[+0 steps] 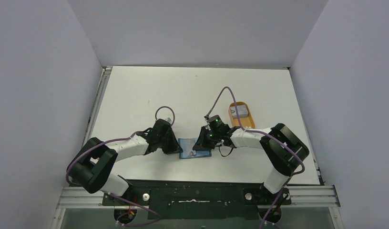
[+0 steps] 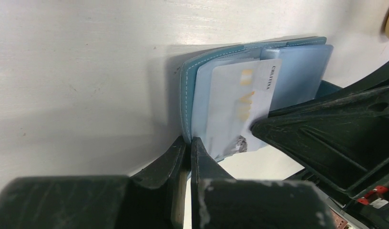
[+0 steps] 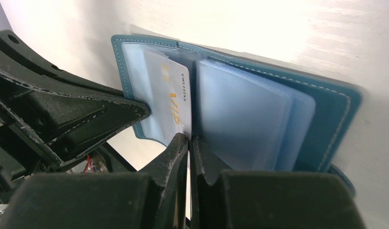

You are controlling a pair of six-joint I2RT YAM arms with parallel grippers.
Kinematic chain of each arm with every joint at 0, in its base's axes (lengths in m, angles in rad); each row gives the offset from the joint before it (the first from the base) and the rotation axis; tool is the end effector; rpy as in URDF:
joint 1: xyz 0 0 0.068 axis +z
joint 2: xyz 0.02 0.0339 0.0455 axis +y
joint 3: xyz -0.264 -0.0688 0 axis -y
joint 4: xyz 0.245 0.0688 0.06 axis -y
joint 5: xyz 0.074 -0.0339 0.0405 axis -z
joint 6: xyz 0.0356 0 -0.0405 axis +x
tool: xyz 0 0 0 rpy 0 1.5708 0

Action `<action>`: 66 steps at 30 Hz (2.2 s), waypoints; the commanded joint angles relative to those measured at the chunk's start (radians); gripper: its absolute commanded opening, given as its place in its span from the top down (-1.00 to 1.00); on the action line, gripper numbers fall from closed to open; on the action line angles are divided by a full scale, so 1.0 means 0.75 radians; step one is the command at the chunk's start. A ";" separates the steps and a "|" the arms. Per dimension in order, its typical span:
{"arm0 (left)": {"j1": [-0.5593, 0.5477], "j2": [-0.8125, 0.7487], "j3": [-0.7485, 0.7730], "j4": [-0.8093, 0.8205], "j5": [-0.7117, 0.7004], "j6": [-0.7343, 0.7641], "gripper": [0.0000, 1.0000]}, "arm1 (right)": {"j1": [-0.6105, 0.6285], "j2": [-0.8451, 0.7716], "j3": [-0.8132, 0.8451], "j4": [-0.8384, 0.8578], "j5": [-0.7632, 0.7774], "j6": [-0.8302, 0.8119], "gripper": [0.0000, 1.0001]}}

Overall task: Put the credit cards into the card holder
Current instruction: Insert the credit card into the card holder.

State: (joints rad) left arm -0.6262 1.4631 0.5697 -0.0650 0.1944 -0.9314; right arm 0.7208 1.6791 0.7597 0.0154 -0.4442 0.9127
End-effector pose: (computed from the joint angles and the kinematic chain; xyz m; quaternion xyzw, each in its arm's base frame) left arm 0.2022 -0.1548 0.1335 -0.1153 0.9424 -0.2766 0.1485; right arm 0.2231 0.2164 0.1341 0.0165 0.9244 0.3752 0.0668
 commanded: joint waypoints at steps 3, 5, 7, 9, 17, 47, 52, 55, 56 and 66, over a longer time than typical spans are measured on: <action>-0.004 0.040 -0.043 -0.047 -0.045 0.022 1.00 | 0.059 0.075 0.016 0.070 0.073 0.044 1.00; -0.003 0.025 -0.044 -0.053 -0.047 0.023 1.00 | 0.062 0.075 0.020 0.066 0.071 0.042 1.00; 0.001 0.001 -0.047 -0.061 -0.048 0.023 1.00 | 0.062 0.067 0.020 0.062 0.071 0.034 1.00; 0.009 -0.024 -0.051 -0.074 -0.048 0.024 0.83 | 0.062 0.056 0.021 0.048 0.071 0.022 1.00; 0.047 -0.128 -0.079 -0.119 -0.062 0.029 0.42 | 0.062 0.034 0.033 0.010 0.070 -0.012 0.59; 0.056 -0.038 -0.107 0.037 0.017 -0.004 0.85 | 0.092 -0.011 0.083 -0.016 0.108 -0.024 -0.04; 0.056 -0.026 -0.112 0.055 0.023 -0.008 0.89 | 0.104 -0.026 0.106 -0.091 0.170 -0.051 -0.11; 0.056 -0.012 -0.113 0.067 0.034 -0.009 0.91 | 0.119 -0.015 0.140 -0.130 0.185 -0.071 -0.09; 0.056 -0.007 -0.115 0.068 0.039 -0.010 0.92 | 0.125 -0.009 0.151 -0.143 0.189 -0.078 -0.09; 0.056 0.017 -0.121 0.149 0.072 -0.016 0.97 | 0.175 0.044 0.227 -0.185 0.189 -0.112 -0.07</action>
State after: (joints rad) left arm -0.5861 1.4521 0.4961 0.0578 0.2703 -0.9596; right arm 0.8318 1.6978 0.8810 -0.1158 -0.3202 0.8589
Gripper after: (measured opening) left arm 0.026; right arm 0.537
